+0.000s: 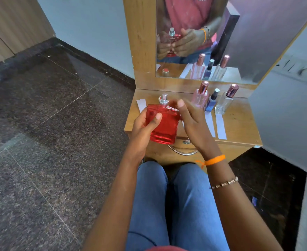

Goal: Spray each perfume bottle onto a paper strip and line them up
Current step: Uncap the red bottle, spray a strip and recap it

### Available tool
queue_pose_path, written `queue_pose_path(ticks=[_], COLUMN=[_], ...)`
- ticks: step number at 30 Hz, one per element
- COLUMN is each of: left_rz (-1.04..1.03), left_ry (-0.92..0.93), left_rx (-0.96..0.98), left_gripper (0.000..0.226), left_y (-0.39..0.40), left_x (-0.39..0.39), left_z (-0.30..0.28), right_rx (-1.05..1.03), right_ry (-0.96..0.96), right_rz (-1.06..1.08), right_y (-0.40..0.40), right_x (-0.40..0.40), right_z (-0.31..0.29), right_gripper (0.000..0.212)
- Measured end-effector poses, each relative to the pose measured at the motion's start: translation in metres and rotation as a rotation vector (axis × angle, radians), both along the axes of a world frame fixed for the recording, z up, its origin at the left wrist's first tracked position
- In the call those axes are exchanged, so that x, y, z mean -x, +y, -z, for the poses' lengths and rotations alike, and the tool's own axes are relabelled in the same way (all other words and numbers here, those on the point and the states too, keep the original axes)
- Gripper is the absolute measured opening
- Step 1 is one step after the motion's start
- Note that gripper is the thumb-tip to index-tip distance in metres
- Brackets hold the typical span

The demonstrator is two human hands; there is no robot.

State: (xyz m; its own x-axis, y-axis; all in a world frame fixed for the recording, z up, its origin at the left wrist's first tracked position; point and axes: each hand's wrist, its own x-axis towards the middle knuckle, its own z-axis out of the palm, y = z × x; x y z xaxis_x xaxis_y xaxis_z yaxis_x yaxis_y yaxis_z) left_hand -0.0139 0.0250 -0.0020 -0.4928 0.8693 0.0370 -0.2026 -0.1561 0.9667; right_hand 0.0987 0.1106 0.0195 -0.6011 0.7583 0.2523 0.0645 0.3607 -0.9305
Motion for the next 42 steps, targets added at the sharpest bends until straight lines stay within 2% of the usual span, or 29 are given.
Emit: queue_pose_path(ticks=[2, 5, 6, 8, 9, 13, 17, 20, 25, 29, 33, 37, 42], left_rz=[0.028, 0.092, 0.111, 0.119, 0.095, -0.068, -0.156, -0.202, -0.212, -0.187, -0.226, -0.180, -0.052], left_ry=[0.024, 0.094, 0.119, 0.193, 0.278, 0.701, 1.133, 1.243, 1.187, 1.132, 0.845, 0.589, 0.378], left_rx=[0.024, 0.058, 0.083, 0.146, 0.179, 0.336, 0.558, 0.693, 0.690, 0.612, 0.484, 0.446, 0.380], left_gripper=[0.032, 0.016, 0.017, 0.034, 0.039, 0.022, 0.036, 0.045, 0.033, 0.022, 0.029, 0.037, 0.026], left_y=[0.006, 0.014, 0.016, 0.022, 0.027, 0.050, 0.070, 0.077, 0.080, 0.076, 0.068, 0.054, 0.043], left_x=[-0.010, -0.026, -0.030, -0.034, -0.034, -0.035, -0.046, -0.052, -0.050, -0.047, -0.047, -0.045, -0.040], left_z=[-0.001, -0.002, -0.001, -0.001, -0.001, 0.001, 0.012, 0.014, 0.013, 0.013, 0.007, 0.000, -0.012], right_rx=[0.127, 0.169, 0.192, 0.239, 0.250, 0.306, 0.404, 0.433, 0.495, 0.531, 0.626, 0.733, 0.807], right_ry=[0.037, 0.080, 0.095, 0.102, 0.088, 0.043, 0.120, 0.180, 0.256, 0.336, 0.453, 0.602, 0.719], right_rz=[-0.069, -0.020, -0.006, 0.011, 0.019, 0.050, 0.084, 0.076, 0.039, -0.041, -0.172, -0.252, -0.164], right_y=[-0.013, -0.014, -0.011, -0.006, -0.003, -0.002, 0.000, 0.001, 0.001, -0.002, -0.008, -0.018, -0.022], right_x=[-0.014, -0.030, -0.037, -0.053, -0.061, -0.089, -0.101, -0.103, -0.099, -0.092, -0.088, -0.084, -0.079], right_z=[0.002, 0.007, 0.008, 0.012, 0.015, 0.023, 0.021, 0.016, 0.019, 0.025, 0.022, 0.021, 0.030], right_gripper=[0.025, 0.034, 0.034, 0.030, 0.029, 0.027, 0.030, 0.029, 0.032, 0.039, 0.046, 0.060, 0.058])
